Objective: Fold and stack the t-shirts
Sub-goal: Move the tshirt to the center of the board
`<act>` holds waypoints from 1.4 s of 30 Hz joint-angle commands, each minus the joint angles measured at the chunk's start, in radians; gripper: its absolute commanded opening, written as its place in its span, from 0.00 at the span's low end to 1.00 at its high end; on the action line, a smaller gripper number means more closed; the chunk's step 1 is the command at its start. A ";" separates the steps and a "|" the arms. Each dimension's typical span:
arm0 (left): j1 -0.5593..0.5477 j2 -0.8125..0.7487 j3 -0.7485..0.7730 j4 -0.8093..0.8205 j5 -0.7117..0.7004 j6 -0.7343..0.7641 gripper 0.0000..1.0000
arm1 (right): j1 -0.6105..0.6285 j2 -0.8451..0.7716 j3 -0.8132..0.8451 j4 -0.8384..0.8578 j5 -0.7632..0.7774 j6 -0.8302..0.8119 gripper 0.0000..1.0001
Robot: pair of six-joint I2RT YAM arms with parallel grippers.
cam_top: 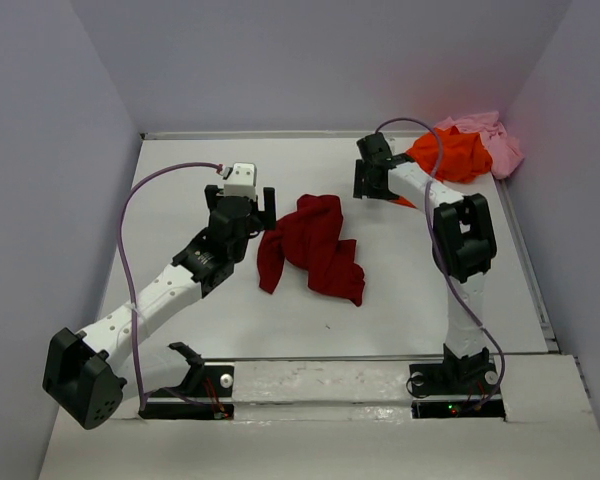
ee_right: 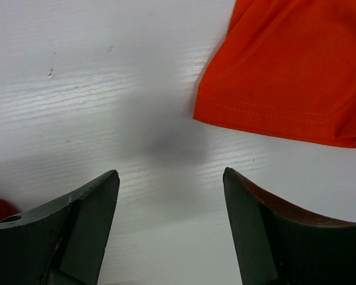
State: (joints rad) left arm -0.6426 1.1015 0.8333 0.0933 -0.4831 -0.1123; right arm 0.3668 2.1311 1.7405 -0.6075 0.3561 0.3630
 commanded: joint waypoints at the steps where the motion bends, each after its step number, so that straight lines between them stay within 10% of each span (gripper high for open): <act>1: -0.006 -0.034 0.012 0.046 -0.020 0.013 0.99 | -0.041 0.036 0.062 -0.005 -0.019 0.005 0.76; 42: -0.034 -0.055 0.000 0.051 -0.025 0.017 0.99 | -0.485 0.424 0.588 -0.077 -0.347 0.145 0.73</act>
State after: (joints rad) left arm -0.6682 1.0763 0.8326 0.0975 -0.4915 -0.1085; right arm -0.0845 2.5256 2.2833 -0.6903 0.0090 0.4965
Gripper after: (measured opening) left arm 0.989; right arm 0.737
